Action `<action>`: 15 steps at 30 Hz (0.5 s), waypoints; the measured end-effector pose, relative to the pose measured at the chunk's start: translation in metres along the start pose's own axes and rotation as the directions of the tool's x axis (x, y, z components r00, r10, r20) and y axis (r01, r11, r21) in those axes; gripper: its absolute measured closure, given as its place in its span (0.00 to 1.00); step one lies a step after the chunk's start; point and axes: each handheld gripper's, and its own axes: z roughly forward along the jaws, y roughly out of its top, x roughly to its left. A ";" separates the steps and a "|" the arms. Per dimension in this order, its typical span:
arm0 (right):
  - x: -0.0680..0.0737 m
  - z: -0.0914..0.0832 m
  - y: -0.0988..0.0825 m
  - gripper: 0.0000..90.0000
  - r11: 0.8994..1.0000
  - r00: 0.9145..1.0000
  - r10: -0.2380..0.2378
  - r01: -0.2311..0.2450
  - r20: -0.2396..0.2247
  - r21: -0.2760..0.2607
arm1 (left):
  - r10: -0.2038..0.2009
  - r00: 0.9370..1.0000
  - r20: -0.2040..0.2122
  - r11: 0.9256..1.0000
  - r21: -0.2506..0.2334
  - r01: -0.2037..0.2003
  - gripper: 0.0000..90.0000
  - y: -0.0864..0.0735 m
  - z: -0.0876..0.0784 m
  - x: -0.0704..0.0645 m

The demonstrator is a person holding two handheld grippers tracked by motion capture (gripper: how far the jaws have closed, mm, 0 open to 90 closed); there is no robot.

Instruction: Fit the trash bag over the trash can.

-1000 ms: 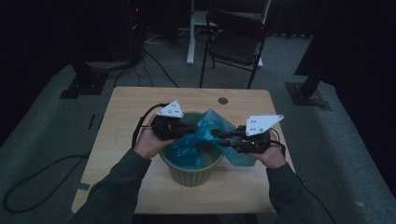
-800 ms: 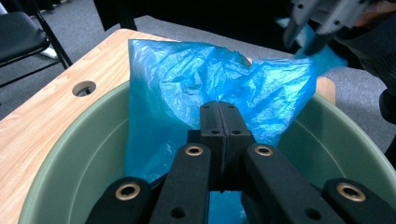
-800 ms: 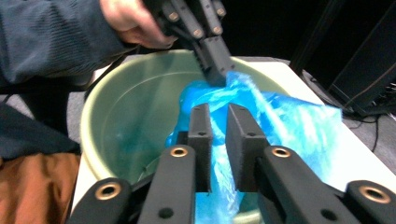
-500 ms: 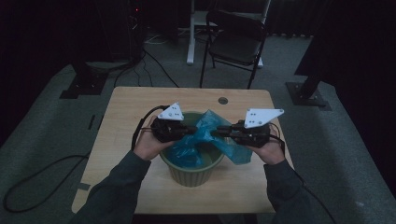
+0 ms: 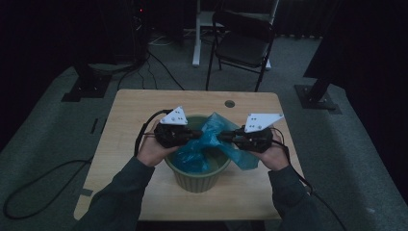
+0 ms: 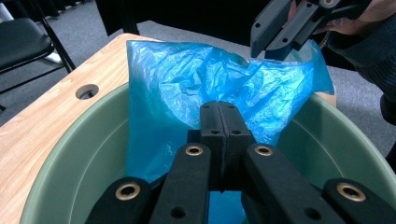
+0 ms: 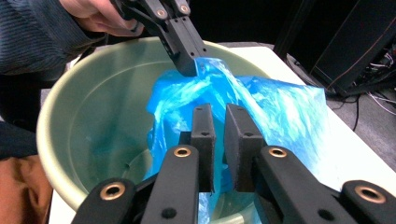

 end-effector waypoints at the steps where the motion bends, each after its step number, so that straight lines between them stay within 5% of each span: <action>1: 0.000 0.000 0.000 0.91 1.000 1.000 0.002 -0.002 0.003 -0.001 | 0.000 1.000 0.000 1.000 0.000 0.000 1.00 0.000 0.000 0.000; 15: -0.001 0.010 0.000 0.81 1.000 0.997 0.007 -0.008 0.070 0.004 | 0.004 1.000 0.009 1.000 -0.019 -0.004 1.00 -0.001 -0.001 -0.003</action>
